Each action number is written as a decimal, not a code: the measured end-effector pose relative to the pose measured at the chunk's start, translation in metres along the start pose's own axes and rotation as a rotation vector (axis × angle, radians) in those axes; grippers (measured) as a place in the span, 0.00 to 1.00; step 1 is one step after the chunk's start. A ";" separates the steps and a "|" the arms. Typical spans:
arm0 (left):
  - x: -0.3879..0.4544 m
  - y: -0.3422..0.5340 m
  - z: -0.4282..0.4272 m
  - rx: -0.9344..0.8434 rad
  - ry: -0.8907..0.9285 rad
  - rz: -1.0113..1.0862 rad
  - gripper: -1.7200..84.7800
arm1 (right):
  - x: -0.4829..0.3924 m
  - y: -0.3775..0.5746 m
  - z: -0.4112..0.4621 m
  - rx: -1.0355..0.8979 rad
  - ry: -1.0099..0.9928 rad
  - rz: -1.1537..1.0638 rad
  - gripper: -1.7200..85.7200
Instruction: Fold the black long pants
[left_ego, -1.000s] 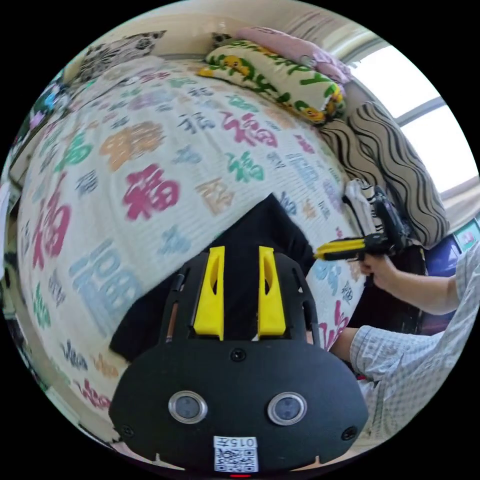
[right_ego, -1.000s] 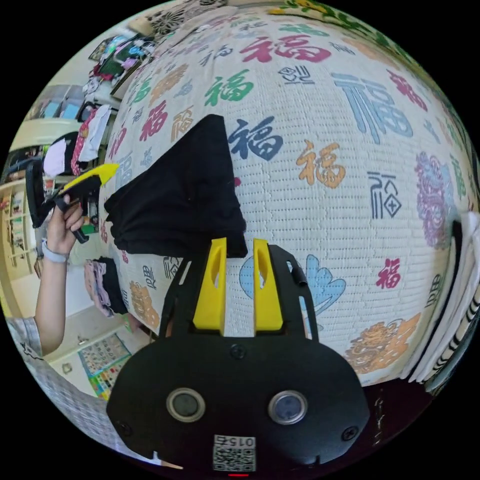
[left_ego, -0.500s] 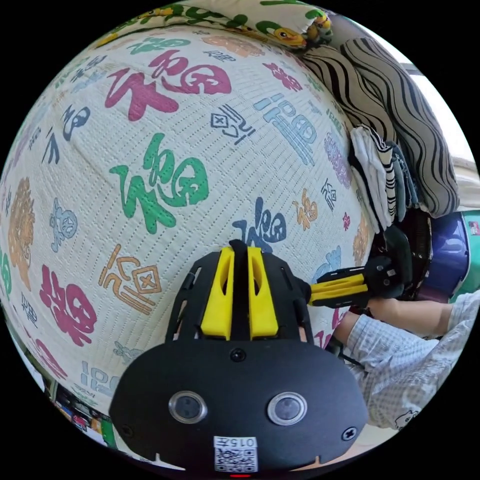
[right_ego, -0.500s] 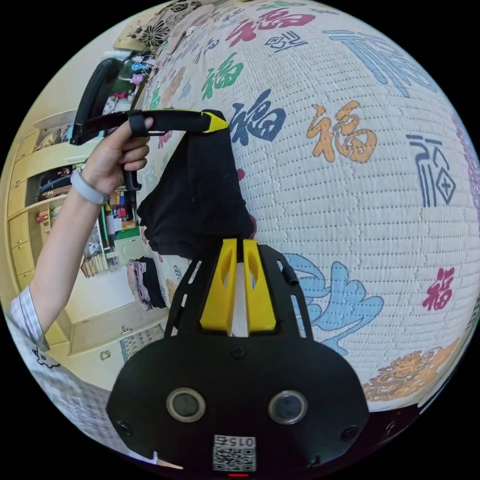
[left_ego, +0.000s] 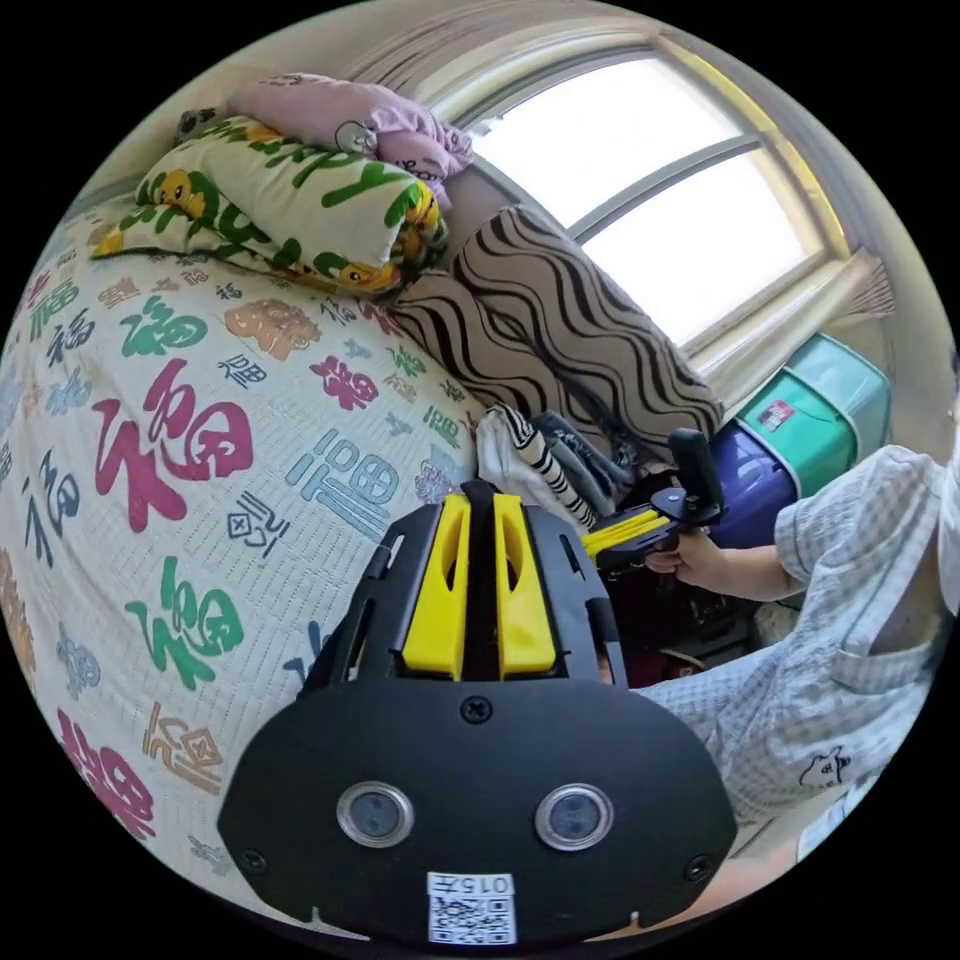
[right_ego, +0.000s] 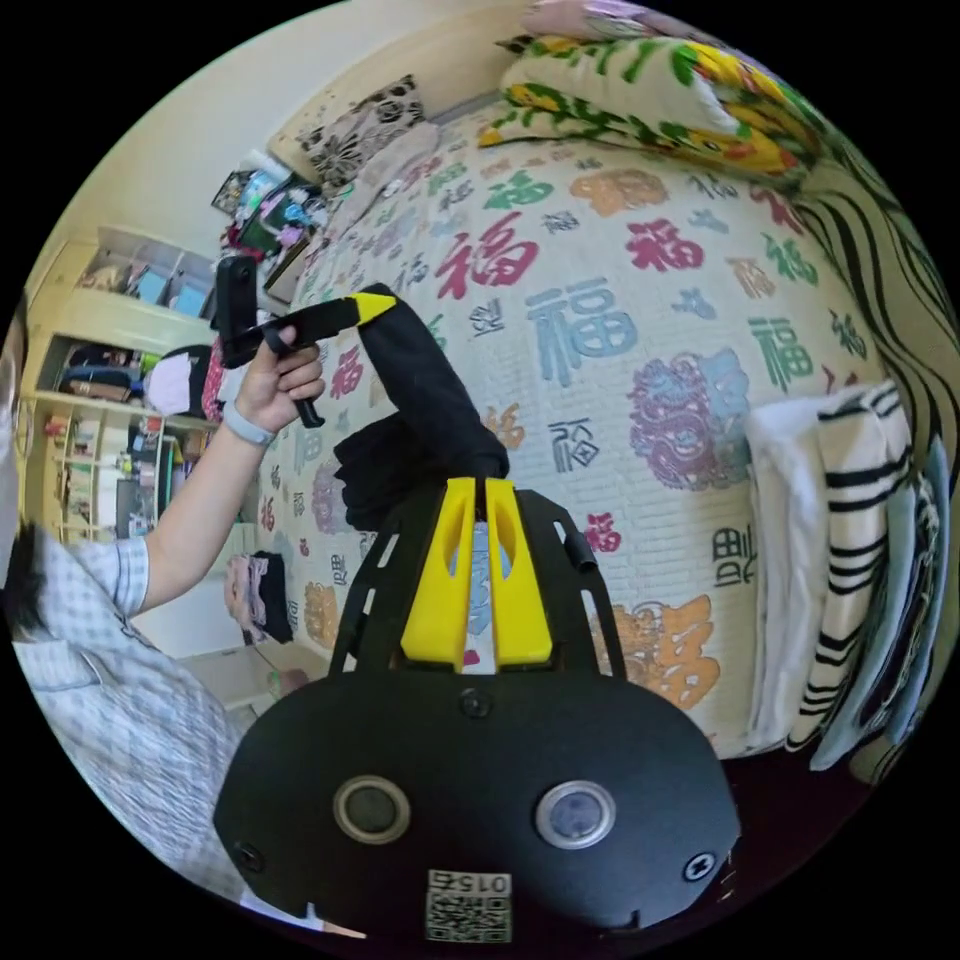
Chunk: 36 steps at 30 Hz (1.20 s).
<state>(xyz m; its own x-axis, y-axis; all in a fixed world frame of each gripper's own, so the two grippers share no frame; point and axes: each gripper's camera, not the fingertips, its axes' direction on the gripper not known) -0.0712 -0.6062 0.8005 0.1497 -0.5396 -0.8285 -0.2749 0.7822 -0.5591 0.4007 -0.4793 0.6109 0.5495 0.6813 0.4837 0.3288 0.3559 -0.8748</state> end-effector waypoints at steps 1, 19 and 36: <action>-0.009 0.013 -0.017 0.014 0.007 -0.020 0.06 | -0.017 0.001 0.009 0.003 -0.022 -0.045 0.02; -0.116 0.217 -0.128 0.108 -0.050 -0.484 0.09 | -0.173 0.002 0.287 -0.404 -0.173 -0.293 0.06; -0.074 0.317 -0.109 0.140 -0.300 -0.803 0.11 | -0.180 -0.059 0.390 -0.502 0.058 -0.420 0.02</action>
<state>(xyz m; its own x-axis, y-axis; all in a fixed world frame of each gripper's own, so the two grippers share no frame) -0.2727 -0.3517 0.6883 0.4981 -0.8552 -0.1434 0.1378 0.2413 -0.9606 -0.0173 -0.3731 0.5640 0.3324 0.5085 0.7943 0.8350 0.2329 -0.4985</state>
